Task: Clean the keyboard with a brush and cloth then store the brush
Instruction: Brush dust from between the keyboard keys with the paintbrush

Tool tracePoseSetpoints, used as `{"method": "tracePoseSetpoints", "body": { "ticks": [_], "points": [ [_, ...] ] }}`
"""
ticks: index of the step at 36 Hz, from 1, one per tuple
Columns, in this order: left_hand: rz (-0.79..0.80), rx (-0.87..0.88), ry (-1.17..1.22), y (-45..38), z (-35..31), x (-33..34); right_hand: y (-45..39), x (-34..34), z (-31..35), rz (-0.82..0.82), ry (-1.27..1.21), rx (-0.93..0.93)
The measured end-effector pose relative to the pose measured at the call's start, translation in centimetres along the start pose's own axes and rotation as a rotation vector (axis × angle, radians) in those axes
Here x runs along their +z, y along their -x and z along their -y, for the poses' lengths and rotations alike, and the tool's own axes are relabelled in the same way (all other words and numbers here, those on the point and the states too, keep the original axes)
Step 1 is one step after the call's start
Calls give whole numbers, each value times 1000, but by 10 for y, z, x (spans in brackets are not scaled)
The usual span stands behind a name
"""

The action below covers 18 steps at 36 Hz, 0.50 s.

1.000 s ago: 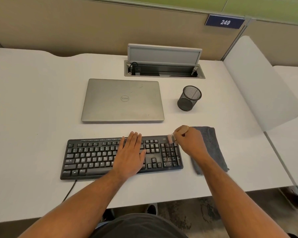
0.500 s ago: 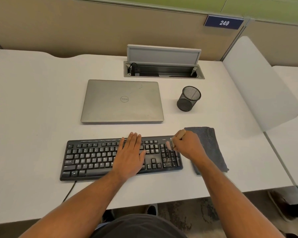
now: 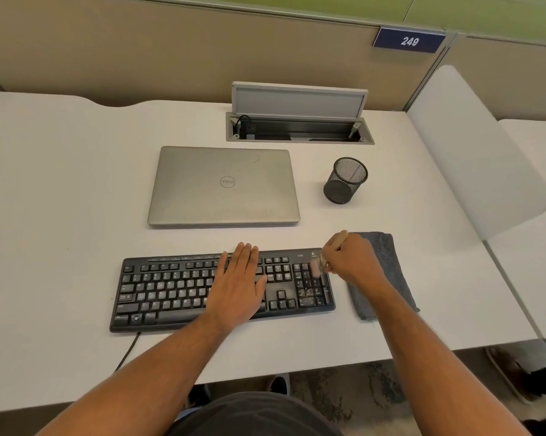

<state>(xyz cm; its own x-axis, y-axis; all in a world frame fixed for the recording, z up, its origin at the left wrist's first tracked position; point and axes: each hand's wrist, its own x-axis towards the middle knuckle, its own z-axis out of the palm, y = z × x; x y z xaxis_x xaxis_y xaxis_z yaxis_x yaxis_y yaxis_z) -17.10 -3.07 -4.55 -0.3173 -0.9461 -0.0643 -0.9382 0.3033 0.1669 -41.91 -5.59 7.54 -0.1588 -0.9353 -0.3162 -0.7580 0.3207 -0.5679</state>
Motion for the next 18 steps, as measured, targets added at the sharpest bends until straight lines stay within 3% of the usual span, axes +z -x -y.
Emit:
{"method": "tracePoseSetpoints", "body": {
  "ticks": [3,12,18],
  "points": [
    [-16,-1,8,0,-1,0,3,-5,2,-130,-136,-4],
    [-25,0,5,0,-1,0,5,-5,1,61,54,81],
    [-22,0,3,0,-1,1,6,-5,1,-76,-37,5]
  ]
}}
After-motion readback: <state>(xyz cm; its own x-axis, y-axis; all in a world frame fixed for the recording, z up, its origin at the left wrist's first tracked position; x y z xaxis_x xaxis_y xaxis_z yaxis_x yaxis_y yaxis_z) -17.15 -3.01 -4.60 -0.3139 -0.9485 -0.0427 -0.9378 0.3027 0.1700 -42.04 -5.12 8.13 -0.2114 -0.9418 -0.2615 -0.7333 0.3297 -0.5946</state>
